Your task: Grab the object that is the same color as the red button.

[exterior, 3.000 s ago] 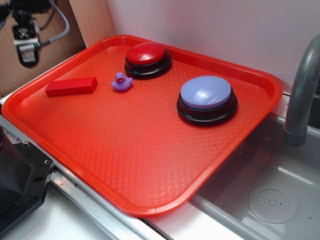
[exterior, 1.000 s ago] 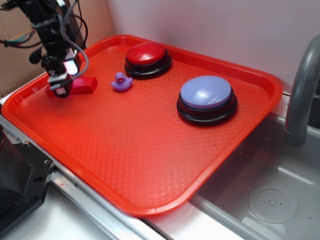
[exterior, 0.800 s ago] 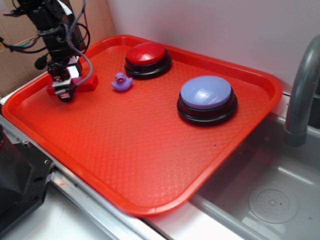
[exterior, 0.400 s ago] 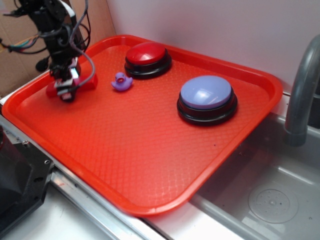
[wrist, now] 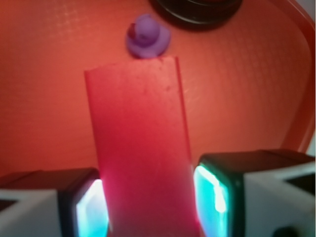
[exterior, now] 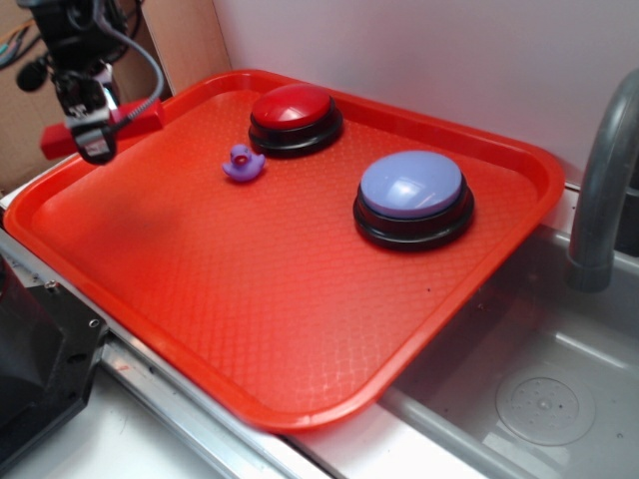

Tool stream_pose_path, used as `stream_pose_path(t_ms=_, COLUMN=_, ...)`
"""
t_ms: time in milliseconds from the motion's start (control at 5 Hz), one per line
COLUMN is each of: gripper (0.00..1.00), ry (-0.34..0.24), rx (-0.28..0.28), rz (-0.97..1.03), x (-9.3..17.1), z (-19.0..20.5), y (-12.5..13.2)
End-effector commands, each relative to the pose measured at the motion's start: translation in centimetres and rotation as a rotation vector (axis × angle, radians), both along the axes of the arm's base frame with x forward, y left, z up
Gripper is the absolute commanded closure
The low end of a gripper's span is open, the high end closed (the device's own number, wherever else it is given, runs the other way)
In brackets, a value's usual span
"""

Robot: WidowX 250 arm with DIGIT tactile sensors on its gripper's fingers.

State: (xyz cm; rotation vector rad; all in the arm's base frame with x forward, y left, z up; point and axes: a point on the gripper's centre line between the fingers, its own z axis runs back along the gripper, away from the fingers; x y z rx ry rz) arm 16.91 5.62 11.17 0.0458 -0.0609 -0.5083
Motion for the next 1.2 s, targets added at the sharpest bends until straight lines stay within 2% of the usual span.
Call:
stream_pose_path(t_ms=0, gripper=1.0, ry=0.005, rx=-0.163, rz=0.33, x=1.2, z=4.5, y=0.0)
stream_pose_path(t_ms=200, gripper=1.0, ry=0.035, rx=-0.141, rz=0.47, x=2.8, z=3.3, y=0.9)
stream_pose_path(t_ms=400, gripper=1.0, ry=0.071, rx=-0.082, rz=0.545, x=4.1, z=2.6, y=0.1)
stream_pose_path(t_ms=800, gripper=1.0, ry=0.067, rx=-0.15, rz=0.574, x=4.9, z=4.6, y=-2.5)
stream_pose_path(t_ms=1000, gripper=1.0, ry=0.056, rx=-0.132, rz=0.543, x=4.9, z=6.1, y=-4.6)
